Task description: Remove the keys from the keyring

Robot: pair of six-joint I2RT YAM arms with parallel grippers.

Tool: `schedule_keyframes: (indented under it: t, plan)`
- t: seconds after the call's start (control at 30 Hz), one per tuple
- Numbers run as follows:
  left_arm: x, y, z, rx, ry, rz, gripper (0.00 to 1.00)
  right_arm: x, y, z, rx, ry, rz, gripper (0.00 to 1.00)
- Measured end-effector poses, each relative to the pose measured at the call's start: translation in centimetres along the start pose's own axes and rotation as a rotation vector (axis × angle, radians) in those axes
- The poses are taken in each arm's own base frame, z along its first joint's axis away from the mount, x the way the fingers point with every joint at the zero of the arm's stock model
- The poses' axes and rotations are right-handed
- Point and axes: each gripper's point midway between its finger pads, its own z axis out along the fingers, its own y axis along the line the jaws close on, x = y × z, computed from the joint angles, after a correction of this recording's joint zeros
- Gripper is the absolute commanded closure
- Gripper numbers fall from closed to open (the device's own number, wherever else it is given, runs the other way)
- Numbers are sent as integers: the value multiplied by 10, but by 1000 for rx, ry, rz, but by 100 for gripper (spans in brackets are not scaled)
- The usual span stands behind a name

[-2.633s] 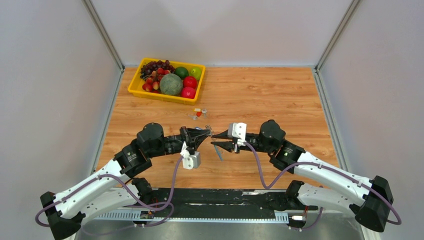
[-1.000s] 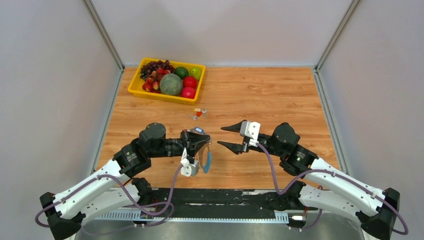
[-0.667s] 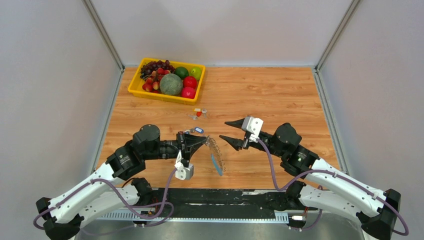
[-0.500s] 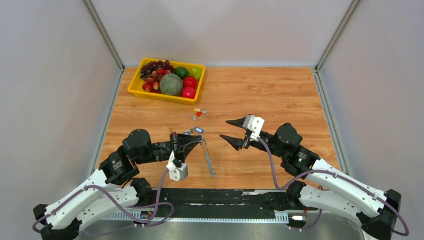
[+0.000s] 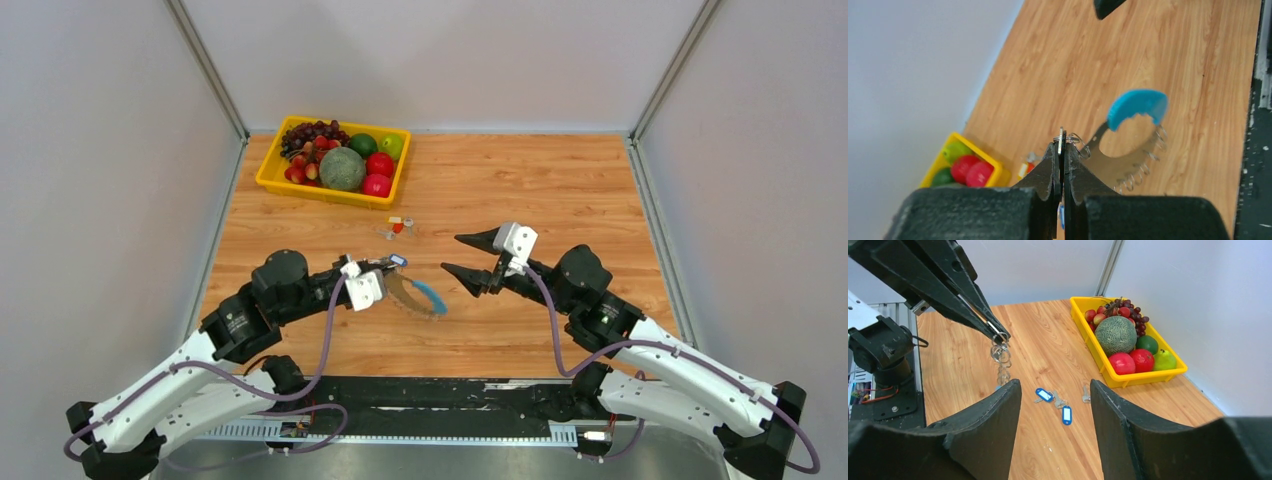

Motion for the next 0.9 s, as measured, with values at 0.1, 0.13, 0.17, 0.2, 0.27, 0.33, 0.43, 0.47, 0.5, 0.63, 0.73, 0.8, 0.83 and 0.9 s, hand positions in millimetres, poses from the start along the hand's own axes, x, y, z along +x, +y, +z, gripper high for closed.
schedule_keyframes:
  t: [0.1, 0.13, 0.17, 0.2, 0.27, 0.33, 0.43, 0.47, 0.5, 0.63, 0.73, 0.8, 0.83, 0.9]
  plan:
    - [5, 9, 4, -42, 79, -128, 100, -3, -2, 0, 14, -5, 10, 41]
    - [6, 12, 6, -54, 99, -166, 100, -3, -3, 0, 18, -5, 12, 41]
    - [8, 15, 7, -68, 124, -203, 100, -4, -4, 0, 22, -6, 15, 41]
    - [10, 17, 9, -81, 151, -240, 100, -4, -5, 0, 29, -6, 18, 40]
    - [17, 21, 13, -115, 207, -312, 100, -4, -6, 0, 37, -7, 27, 39]
    - [26, 23, 16, -148, 265, -376, 100, -4, -6, 0, 41, -7, 32, 39]
    - [44, 24, 16, -210, 348, -461, 100, -5, -7, 0, 47, -8, 38, 39]
    - [49, 24, 14, -238, 372, -489, 100, -5, -7, 0, 48, -8, 39, 38]
    - [53, 26, 12, -265, 390, -511, 100, -5, -7, 0, 48, -9, 40, 38]
    - [65, 35, 3, -400, 436, -604, 100, -6, -8, -1, 55, -11, 45, 38]
    - [69, 42, -4, -482, 466, -660, 100, -8, -8, -1, 56, -18, 49, 38]
    - [71, 46, -6, -525, 485, -691, 100, -8, -8, -1, 56, -21, 53, 38]
    - [71, 47, -7, -543, 494, -707, 100, -8, -8, 0, 55, -20, 55, 38]
    - [73, 49, -8, -572, 515, -735, 100, -7, -8, 2, 53, -16, 65, 39]
